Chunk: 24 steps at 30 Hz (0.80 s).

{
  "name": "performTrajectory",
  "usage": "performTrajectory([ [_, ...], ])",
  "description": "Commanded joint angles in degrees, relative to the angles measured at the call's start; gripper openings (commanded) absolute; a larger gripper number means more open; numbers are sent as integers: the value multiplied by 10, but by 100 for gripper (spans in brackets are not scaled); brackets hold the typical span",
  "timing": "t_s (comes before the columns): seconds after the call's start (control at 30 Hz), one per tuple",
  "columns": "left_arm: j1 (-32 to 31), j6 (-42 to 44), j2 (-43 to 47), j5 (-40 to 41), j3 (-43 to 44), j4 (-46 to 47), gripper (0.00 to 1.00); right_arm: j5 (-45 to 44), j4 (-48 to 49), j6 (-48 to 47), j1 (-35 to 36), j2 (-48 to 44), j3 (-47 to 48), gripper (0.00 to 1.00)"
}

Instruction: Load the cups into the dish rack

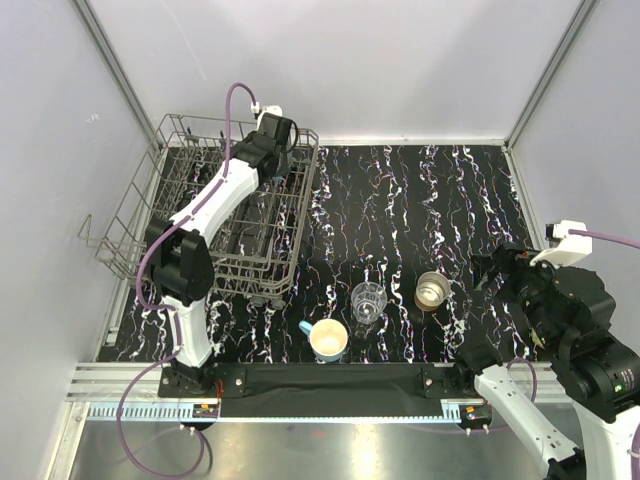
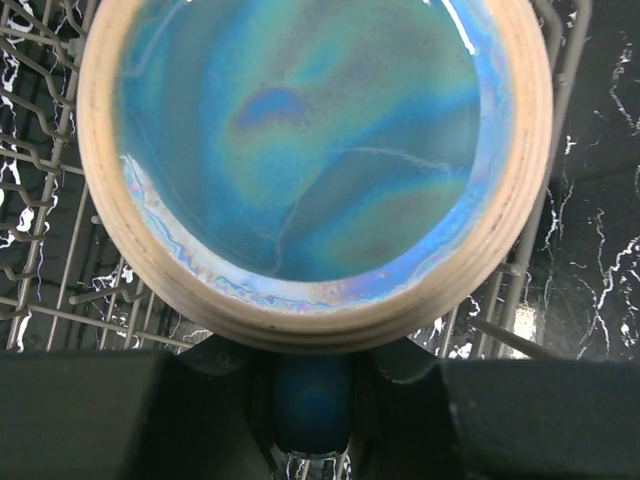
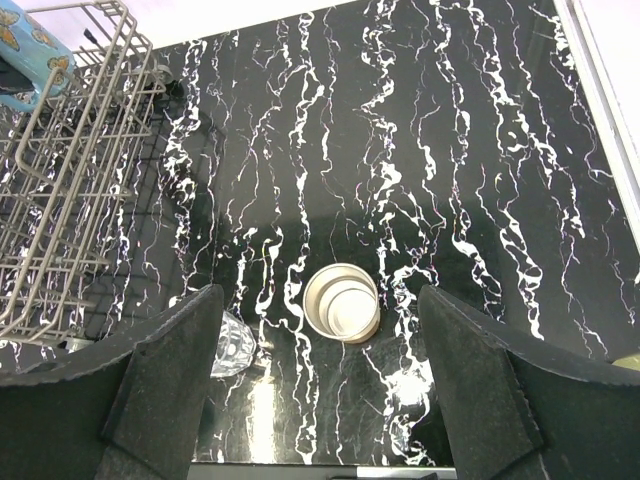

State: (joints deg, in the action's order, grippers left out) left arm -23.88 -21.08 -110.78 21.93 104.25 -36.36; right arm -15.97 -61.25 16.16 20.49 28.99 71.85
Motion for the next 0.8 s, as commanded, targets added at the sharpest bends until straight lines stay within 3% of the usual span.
performTrajectory([
  [0.0, 5, -9, 12, 26, 15, 83, 0, -16, -4, 9, 3, 5, 21, 86],
  [0.77, 18, -37, -12, 20, -8, 69, 0, -6, 7, 26, 3, 26, 15, 86],
])
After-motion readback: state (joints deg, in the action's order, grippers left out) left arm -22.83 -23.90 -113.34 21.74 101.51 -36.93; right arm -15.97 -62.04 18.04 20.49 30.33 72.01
